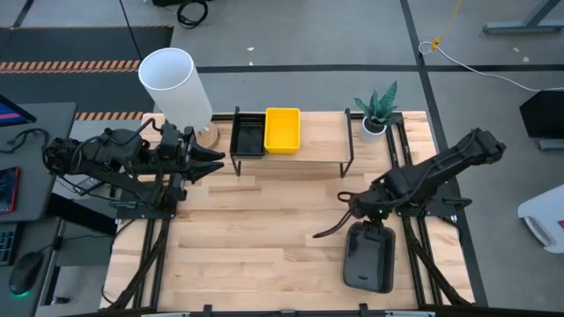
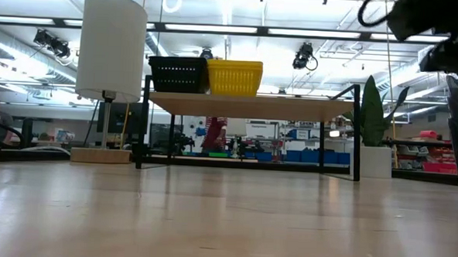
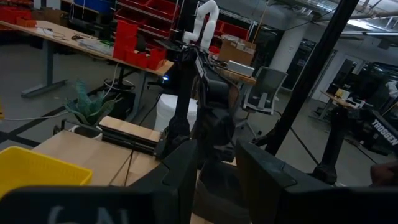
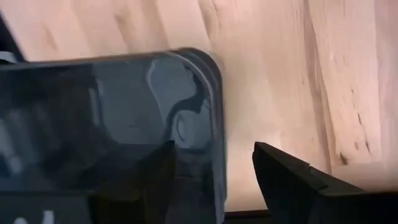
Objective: Stack baskets on shelf by color
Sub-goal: Put the stacked gray bin on the shelf
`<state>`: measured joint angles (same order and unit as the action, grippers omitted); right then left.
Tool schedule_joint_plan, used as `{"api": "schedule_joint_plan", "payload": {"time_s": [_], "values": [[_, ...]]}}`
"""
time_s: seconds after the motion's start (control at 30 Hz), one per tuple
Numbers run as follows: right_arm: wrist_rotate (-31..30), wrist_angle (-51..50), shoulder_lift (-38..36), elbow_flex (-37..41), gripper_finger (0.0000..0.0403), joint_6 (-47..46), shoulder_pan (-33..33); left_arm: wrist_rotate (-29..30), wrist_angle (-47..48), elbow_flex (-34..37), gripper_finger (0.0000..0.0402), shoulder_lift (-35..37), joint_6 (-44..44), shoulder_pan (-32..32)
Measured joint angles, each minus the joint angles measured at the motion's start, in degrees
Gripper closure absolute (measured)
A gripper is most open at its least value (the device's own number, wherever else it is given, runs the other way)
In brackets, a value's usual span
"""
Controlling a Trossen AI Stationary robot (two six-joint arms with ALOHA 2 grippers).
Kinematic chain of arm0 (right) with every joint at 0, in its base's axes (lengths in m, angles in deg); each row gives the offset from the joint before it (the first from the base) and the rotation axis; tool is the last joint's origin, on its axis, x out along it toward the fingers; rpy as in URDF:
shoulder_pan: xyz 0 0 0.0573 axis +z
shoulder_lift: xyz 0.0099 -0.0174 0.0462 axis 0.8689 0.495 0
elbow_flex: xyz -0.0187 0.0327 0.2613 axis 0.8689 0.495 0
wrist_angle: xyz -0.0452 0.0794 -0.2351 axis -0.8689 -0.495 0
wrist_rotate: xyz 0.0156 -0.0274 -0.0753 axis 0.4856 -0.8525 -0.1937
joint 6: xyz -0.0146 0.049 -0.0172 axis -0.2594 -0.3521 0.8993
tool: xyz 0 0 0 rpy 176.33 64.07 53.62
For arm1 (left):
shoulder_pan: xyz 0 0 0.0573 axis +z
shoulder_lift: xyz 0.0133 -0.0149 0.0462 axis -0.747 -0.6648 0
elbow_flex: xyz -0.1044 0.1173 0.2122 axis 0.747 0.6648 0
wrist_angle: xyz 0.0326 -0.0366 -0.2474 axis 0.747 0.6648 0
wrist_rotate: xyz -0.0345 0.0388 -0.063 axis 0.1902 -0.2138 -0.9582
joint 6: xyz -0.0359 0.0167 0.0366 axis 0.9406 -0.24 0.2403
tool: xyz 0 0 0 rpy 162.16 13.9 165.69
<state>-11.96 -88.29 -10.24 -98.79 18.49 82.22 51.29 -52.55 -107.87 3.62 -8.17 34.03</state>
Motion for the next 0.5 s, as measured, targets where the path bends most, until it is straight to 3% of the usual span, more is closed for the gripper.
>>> {"api": "schedule_joint_plan", "payload": {"time_s": [0.5], "values": [[-2.9, 11.85, 0.31, 11.43, 0.0197, -3.45, 2.95, 0.0, 0.0, 0.0, 0.0285, 0.01, 0.04, -0.01]]}}
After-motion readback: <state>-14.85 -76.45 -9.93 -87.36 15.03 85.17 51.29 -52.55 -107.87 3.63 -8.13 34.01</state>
